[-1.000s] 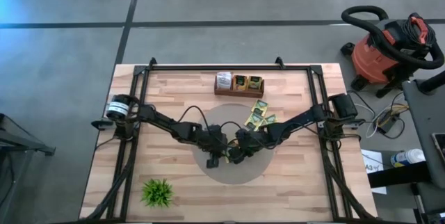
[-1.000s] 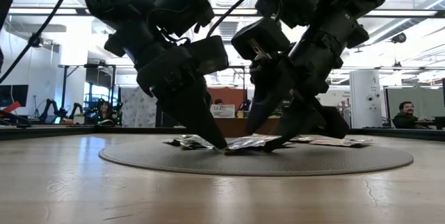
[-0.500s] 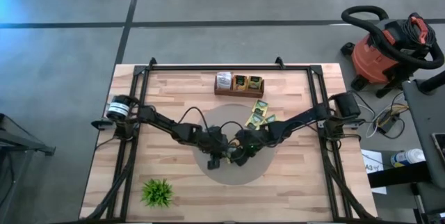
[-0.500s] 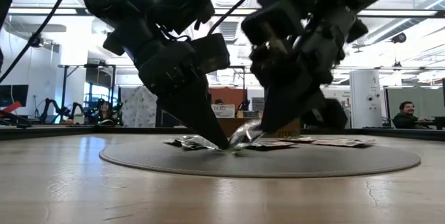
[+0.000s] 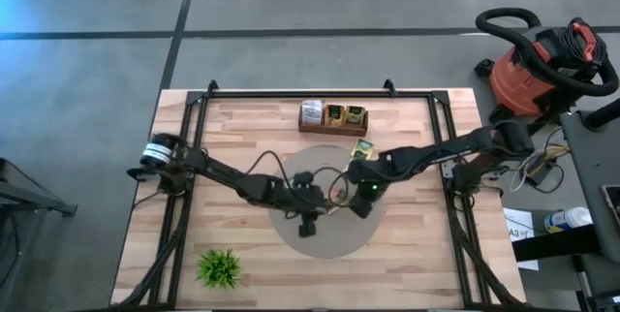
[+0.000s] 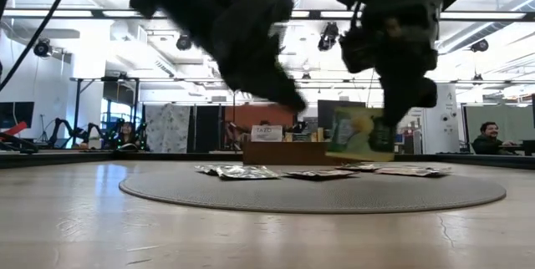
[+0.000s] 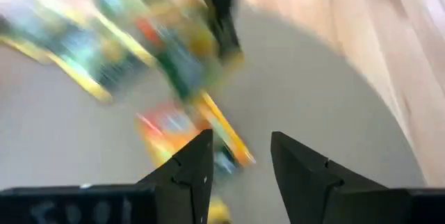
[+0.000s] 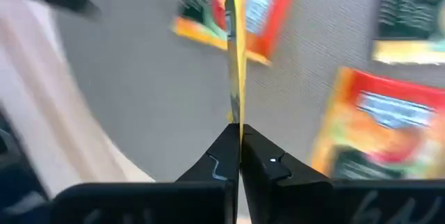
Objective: Pick & Place Tea
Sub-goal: Put the yellow tea bag into the right section of the wooden organizer
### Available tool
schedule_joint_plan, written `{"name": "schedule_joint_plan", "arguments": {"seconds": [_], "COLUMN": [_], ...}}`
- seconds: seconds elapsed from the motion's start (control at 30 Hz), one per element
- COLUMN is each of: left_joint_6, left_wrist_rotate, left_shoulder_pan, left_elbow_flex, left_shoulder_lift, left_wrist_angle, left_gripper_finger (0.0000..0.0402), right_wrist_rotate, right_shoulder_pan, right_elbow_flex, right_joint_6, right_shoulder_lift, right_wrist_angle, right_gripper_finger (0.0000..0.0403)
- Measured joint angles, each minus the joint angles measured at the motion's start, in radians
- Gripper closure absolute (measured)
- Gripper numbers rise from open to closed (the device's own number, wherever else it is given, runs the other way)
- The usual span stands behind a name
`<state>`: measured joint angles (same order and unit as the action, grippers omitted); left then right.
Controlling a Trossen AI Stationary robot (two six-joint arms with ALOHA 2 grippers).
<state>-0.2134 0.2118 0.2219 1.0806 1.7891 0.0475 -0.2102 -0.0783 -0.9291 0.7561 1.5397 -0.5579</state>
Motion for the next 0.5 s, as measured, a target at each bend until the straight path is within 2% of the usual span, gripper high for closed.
{"name": "schedule_joint_plan", "arguments": {"seconds": [0.07, 0.17, 0.37, 0.5], "left_joint_6": [0.053, 0.156, 0.19, 0.185], "left_wrist_rotate": [0.045, 0.026, -0.074, -0.175], "left_shoulder_pan": [-0.014, -0.049, -0.136, -0.169], "left_elbow_flex": [0.023, 0.072, 0.151, 0.171], "left_shoulder_lift": [-0.03, -0.043, -0.012, 0.003], "left_wrist_angle": [0.004, 0.012, 0.002, 0.004], "left_gripper_finger": [0.0262, 0.0262, 0.0262, 0.0262], "right_wrist_rotate": [0.004, 0.004, 0.021, 0.08], "right_shoulder_pan": [0.003, 0.0, -0.015, -0.022], "right_elbow_flex": [0.0, 0.0, -0.002, -0.035], "right_joint_6": [-0.074, -0.174, -0.308, -0.379], "right_shoulder_lift": [-0.019, -0.038, -0.068, -0.09], "right_wrist_angle": [-0.054, -0.087, -0.102, -0.124], "right_gripper_finger": [0.0394, 0.0394, 0.0394, 0.0394]}}
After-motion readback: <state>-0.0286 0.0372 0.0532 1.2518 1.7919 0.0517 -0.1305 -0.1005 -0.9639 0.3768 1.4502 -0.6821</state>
